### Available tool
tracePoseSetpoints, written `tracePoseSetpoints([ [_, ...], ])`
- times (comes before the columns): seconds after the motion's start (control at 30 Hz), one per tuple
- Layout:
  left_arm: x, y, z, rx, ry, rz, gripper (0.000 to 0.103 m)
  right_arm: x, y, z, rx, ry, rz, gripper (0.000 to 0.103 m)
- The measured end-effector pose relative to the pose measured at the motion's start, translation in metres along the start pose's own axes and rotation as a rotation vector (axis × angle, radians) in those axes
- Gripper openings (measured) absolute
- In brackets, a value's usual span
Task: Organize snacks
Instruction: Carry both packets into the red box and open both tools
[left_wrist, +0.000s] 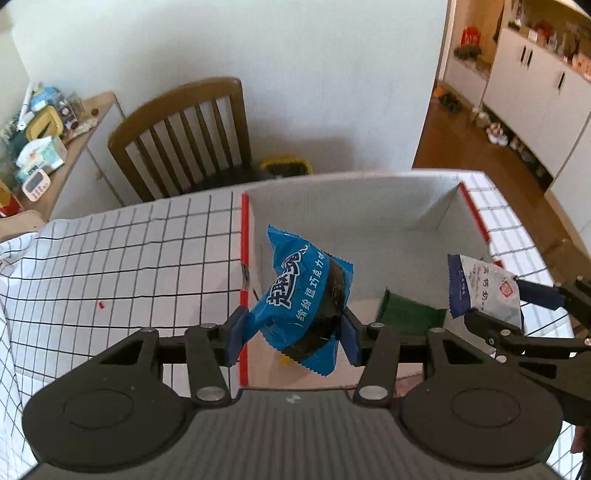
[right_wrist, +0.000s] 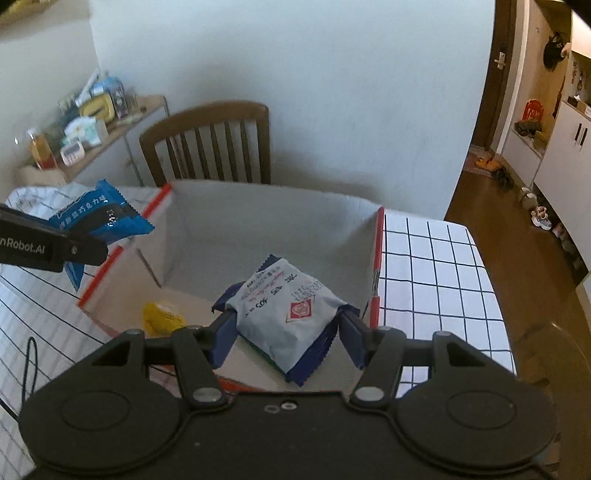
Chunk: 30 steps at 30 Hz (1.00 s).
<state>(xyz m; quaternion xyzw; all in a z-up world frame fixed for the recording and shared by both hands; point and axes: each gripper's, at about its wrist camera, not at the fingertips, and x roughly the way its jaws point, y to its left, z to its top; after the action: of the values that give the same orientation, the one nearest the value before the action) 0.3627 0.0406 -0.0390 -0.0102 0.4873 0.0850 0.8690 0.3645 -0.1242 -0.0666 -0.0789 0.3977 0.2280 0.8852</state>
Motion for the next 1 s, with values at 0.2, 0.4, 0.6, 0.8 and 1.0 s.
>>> tracePoseSetpoints([
  [0.2, 0.039, -0.006, 0.006, 0.012, 0.072, 0.018, 0.051, 0.031, 0.002, 0.003, -0.020, 0.082, 0.026, 0.060],
  [0.4, 0.064, -0.015, 0.003, 0.031, 0.116, 0.028, 0.051, 0.052, 0.006, 0.001, -0.030, 0.138, 0.028, 0.060],
  [0.6, 0.083, -0.022, -0.006, 0.042, 0.163, 0.024, 0.051, 0.065, 0.008, -0.005, -0.062, 0.182, 0.026, 0.060],
  [0.8, 0.092, -0.028, -0.013, 0.055, 0.183, 0.023, 0.052, 0.069, 0.012, -0.005, -0.097, 0.190, 0.014, 0.061],
  [1.0, 0.088, -0.022, -0.014, 0.040, 0.178, -0.004, 0.057, 0.066, 0.010, -0.005, -0.089, 0.177, 0.010, 0.062],
])
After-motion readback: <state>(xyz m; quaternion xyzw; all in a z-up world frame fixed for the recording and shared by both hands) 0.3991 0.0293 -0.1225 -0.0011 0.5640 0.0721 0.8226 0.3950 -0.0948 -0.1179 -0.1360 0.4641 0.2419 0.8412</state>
